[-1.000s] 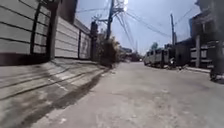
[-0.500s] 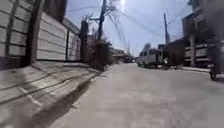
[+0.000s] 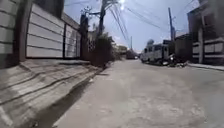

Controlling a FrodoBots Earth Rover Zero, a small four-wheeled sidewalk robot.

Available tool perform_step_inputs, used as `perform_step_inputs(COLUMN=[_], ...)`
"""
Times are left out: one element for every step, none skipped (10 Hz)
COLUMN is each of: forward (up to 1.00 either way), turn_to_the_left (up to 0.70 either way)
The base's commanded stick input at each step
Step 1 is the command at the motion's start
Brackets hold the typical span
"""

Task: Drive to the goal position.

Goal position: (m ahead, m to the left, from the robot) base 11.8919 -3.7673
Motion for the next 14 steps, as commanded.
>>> perform_step_inputs(forward=[1.0, 1.0, 1.0, 1.0, 1.0, 1.0, 1.0, 1.0, 1.0, 1.0, 1.0, 1.0, 1.0, 1.0], turn_to_the_left=[-0.07, -0.16, -0.32, -0.38, -0.33, -0.11, 0.02, 0.02, 0.02, 0.02, -0.01, -0.15, -0.28, -0.21])
